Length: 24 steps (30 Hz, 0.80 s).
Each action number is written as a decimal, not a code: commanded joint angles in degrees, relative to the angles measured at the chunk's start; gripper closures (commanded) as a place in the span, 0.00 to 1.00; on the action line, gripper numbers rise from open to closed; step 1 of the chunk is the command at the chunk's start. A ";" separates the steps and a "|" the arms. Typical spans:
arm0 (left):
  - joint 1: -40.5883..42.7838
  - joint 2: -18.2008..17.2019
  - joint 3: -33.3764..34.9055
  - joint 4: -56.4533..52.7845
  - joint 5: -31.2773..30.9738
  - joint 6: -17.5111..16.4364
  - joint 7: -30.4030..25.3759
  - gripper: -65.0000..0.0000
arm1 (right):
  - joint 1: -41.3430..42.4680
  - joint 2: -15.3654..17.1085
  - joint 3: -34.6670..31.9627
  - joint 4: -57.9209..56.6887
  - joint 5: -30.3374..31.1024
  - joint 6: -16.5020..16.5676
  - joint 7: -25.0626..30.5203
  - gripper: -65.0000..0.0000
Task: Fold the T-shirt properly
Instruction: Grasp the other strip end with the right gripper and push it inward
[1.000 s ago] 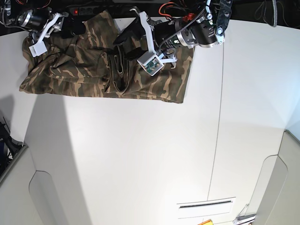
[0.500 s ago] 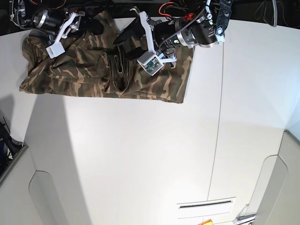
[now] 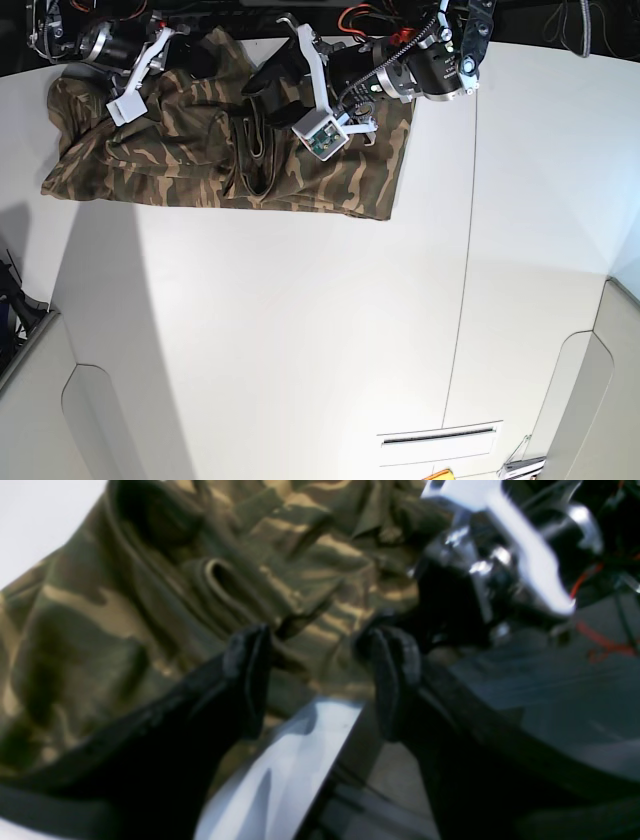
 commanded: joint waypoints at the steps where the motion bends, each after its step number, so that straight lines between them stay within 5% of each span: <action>1: -0.11 0.17 0.02 0.79 -0.13 -0.59 -1.20 0.47 | 1.20 0.48 0.26 0.79 1.40 0.39 0.07 1.00; 16: -0.09 0.15 -0.04 0.79 4.87 1.57 -1.27 0.47 | 12.59 0.52 0.48 0.83 3.76 0.39 -3.41 1.00; 24: -0.09 0.15 -0.02 0.79 4.87 1.57 -2.51 0.47 | 19.17 0.50 0.57 0.81 -0.70 0.35 -2.93 1.00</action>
